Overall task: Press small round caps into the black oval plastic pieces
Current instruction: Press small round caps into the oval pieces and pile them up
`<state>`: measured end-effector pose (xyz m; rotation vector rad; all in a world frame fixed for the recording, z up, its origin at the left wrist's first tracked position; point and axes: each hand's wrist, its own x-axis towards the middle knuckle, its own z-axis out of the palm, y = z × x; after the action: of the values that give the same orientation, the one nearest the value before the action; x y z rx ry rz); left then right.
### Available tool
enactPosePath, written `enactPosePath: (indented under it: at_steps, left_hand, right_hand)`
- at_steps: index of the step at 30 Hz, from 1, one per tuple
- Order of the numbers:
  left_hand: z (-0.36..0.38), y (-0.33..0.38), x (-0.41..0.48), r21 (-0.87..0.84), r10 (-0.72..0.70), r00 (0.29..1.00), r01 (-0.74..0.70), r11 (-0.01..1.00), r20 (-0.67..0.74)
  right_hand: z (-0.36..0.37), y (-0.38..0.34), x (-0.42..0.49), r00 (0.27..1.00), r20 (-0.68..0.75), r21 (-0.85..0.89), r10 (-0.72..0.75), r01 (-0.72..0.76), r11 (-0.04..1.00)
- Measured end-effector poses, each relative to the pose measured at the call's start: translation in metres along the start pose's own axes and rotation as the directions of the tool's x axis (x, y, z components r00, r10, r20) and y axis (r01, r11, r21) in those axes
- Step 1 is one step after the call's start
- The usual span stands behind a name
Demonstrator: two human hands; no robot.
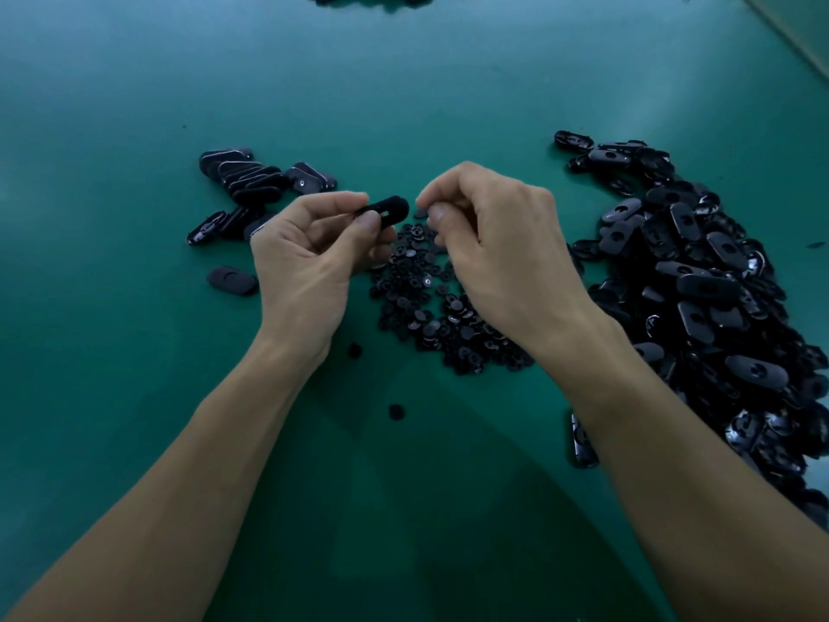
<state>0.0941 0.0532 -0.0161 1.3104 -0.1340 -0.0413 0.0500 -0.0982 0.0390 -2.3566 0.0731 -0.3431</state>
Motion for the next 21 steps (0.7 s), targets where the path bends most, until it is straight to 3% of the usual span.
enactPosePath:
  at_steps: [5,10,21]
  left_hand:
    - [0.0005,0.0001,-0.0009,0.061,0.049,0.998,-0.046,0.997,-0.047]
    - [-0.0002,-0.0019,-0.0036,0.129,0.094,0.995,-0.097,0.987,0.031]
    - [0.0010,-0.0052,-0.0052,0.207,0.120,0.982,-0.150,0.967,0.148]
  right_hand:
    - [0.0011,0.0001,-0.0017,1.000,0.005,0.059,0.011,-0.011,0.998]
    - [0.0048,-0.0064,-0.0011,0.999,0.022,0.030,-0.047,0.046,0.999]
    - [0.0087,-0.0041,-0.0016,0.999,0.015,0.028,0.033,-0.034,0.999]
